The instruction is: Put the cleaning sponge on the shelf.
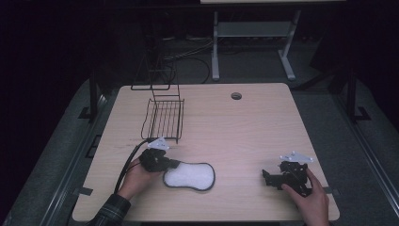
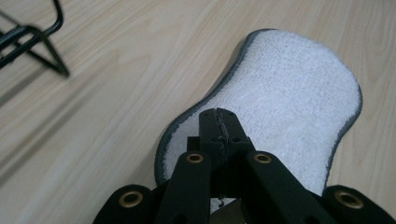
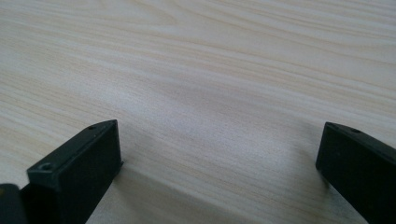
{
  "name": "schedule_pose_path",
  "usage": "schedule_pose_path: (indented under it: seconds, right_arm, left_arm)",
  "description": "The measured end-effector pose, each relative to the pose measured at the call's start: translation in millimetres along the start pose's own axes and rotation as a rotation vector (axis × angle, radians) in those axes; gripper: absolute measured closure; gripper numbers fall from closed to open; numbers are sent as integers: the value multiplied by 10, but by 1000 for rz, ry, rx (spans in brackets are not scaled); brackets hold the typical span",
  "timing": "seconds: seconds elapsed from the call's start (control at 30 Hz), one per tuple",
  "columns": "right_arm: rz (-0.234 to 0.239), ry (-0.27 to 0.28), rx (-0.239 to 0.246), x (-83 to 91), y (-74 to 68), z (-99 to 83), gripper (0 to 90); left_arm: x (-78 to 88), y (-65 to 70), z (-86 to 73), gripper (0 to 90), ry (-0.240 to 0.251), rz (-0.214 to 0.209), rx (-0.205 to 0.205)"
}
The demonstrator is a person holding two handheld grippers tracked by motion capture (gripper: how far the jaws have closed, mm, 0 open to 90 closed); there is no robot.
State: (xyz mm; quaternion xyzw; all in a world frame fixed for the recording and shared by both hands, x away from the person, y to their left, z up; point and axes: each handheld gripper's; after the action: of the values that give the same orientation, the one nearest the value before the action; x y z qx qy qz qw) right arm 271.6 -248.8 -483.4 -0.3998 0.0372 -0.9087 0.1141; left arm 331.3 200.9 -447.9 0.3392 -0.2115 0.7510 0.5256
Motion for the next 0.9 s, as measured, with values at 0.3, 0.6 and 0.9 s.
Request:
schedule_pose_path:
  seconds: [0.3, 0.6, 0.9]
  right_arm:
    - [0, 0, 0, 0, 0, 0, 0]
    - [0, -1, -1, -1, -1, 1, 0]
    - [-1, -1, -2, -2, -1, 2, 0]
  left_arm:
    - [209, 71, -204, 899, -5, 38, 39]
    - [252, 83, 37, 899, 72, 37, 11]
    - [-98, 222, 374, 898, 60, -45, -61]
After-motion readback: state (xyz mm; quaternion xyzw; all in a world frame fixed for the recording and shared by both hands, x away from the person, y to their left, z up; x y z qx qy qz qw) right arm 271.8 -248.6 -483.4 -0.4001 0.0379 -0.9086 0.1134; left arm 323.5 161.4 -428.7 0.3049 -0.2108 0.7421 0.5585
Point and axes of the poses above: each handheld gripper's, and its own axes: x roughly backward along the jaws, z roughly out of its top, y roughly to its right, and after that the axes turned 11 degrees about -x, right-handed
